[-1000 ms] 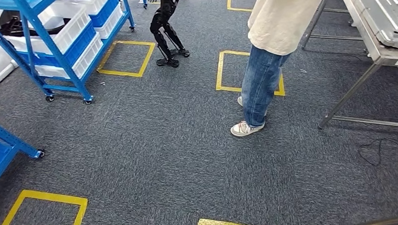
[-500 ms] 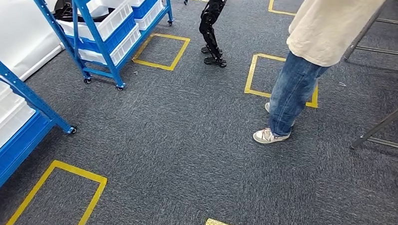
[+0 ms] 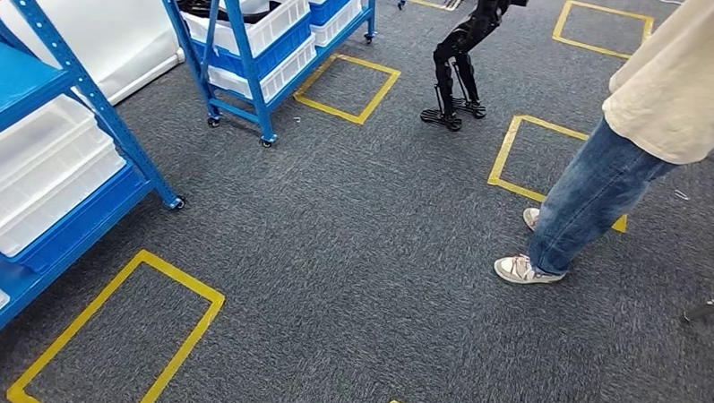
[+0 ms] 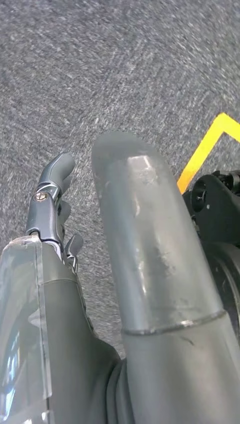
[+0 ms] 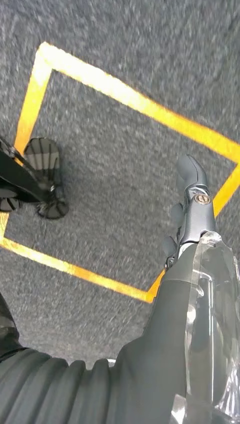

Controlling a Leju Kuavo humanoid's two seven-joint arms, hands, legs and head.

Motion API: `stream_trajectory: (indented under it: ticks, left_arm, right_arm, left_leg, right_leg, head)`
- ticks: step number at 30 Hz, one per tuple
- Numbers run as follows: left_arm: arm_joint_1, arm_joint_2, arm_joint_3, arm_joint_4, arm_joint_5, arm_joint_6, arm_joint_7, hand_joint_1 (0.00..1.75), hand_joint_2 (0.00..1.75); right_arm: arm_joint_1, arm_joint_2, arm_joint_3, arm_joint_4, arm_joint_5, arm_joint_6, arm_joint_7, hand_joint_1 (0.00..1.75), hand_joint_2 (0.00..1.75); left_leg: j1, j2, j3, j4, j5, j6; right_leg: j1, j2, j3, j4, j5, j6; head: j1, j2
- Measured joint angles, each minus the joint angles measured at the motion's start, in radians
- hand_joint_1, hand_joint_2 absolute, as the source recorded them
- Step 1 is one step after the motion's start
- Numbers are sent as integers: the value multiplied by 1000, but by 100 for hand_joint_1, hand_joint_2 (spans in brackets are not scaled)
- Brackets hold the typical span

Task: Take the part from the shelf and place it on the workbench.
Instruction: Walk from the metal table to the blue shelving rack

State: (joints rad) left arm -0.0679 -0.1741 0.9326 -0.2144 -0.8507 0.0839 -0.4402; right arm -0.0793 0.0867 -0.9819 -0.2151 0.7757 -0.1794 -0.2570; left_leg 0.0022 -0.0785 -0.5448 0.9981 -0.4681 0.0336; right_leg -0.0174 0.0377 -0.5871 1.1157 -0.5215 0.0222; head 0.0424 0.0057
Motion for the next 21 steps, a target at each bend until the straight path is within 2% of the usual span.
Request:
stream_trajectory:
  ticks: [1,2,3,4,5,6,7,9,10,11,12,13,14,16,17,18,20,21]
  left_arm:
    - [-1,0,0,0,0,0,0,0,0]
    - [-2,0,0,0,0,0,0,0,0]
    - [-2,0,0,0,0,0,0,0,0]
    - [-1,0,1,0,0,0,0,0,0]
    - [1,0,1,0,0,0,0,0,0]
    - [3,1,2,0,0,0,0,0,0]
    - [3,1,2,0,0,0,1,0,0]
    - [1,1,2,0,0,0,1,0,0]
    - [0,1,2,0,0,0,1,0,0]
    - [0,1,2,0,-1,0,1,0,0]
    - [2,1,2,0,-1,0,1,0,0]
    - [3,1,2,0,-1,0,1,0,0]
    - [4,1,2,0,-1,0,1,0,0]
    - [3,1,2,0,-1,0,1,0,0]
    - [2,1,2,0,-1,0,1,0,0]
    - [1,1,3,0,-1,0,1,0,0]
    - [2,0,4,0,-2,0,2,0,0]
    - [3,0,4,0,-2,0,2,0,0]
  right_arm:
    - [0,0,0,0,1,0,0,0,175]
    - [-1,0,0,0,1,0,1,0,175]
    - [-2,0,0,0,1,0,1,0,175]
    - [-4,0,0,0,2,0,2,0,175]
    - [-6,1,0,0,2,0,2,0,175]
    - [-6,2,0,0,2,0,2,0,175]
    - [-6,2,0,0,2,0,2,0,175]
    - [-3,3,0,0,2,0,1,0,175]
    - [-2,3,0,0,2,0,1,0,175]
    - [-1,2,0,0,2,-1,1,0,175]
    - [-1,2,0,0,2,-1,1,0,175]
    - [-2,2,0,0,2,-1,1,0,175]
    - [-3,2,0,0,3,-1,2,0,175]
    - [-4,2,0,0,5,-1,2,0,175]
    - [-4,2,0,0,6,-1,2,0,175]
    - [-4,2,0,0,8,-1,2,0,175]
    - [-7,2,0,0,12,-1,2,0,175]
    - [-9,1,0,0,14,0,1,0,175]
  left_leg:
    - [0,-12,-3,3,-1,-5]
    - [1,-22,-8,6,-1,-11]
    - [2,-33,-12,7,0,-17]
    - [2,-44,-16,6,2,-24]
    - [3,-45,-19,8,1,-28]
    - [2,-29,-24,20,-8,-32]
    - [1,-4,-39,50,-27,-35]
    - [2,54,-95,171,-91,-41]
    - [4,65,-129,240,-119,-44]
    - [6,70,-152,289,-133,-47]
    - [7,72,-158,302,-128,-48]
    - [8,75,-143,273,-104,-48]
    - [8,83,-111,210,-69,-46]
    - [3,119,-40,71,-16,-37]
    - [-1,132,-21,31,-6,-31]
    - [-6,137,-15,16,-8,-27]
    - [-7,119,-13,8,-5,-16]
    - [-4,109,-9,1,-1,-11]
  right_leg:
    - [-1,21,20,-50,19,-1]
    - [-1,37,30,-78,25,-3]
    - [0,43,32,-85,21,-6]
    - [0,32,32,-87,22,-11]
    - [-1,20,34,-90,24,-16]
    - [-3,8,37,-94,26,-24]
    - [-4,-6,39,-99,27,-31]
    - [1,-36,41,-102,26,-42]
    - [4,-51,41,-101,24,-44]
    - [6,-66,42,-101,23,-46]
    - [8,-79,43,-100,21,-46]
    - [8,-91,44,-98,18,-45]
    - [9,-103,47,-97,15,-44]
    - [11,-123,54,-94,7,-38]
    - [12,-132,56,-93,5,-34]
    - [13,-140,59,-94,3,-29]
    - [14,-156,64,-97,0,-19]
    - [13,-148,66,-93,-6,-13]
  head:
    - [0,0]
    - [0,0]
    - [0,0]
    - [-1,0]
    - [0,0]
    - [-1,0]
    - [-2,0]
    - [-3,0]
    - [-3,0]
    - [-3,0]
    - [-3,0]
    - [-3,0]
    - [-3,0]
    - [-3,0]
    - [-3,0]
    - [-2,0]
    - [-2,0]
    - [-2,0]
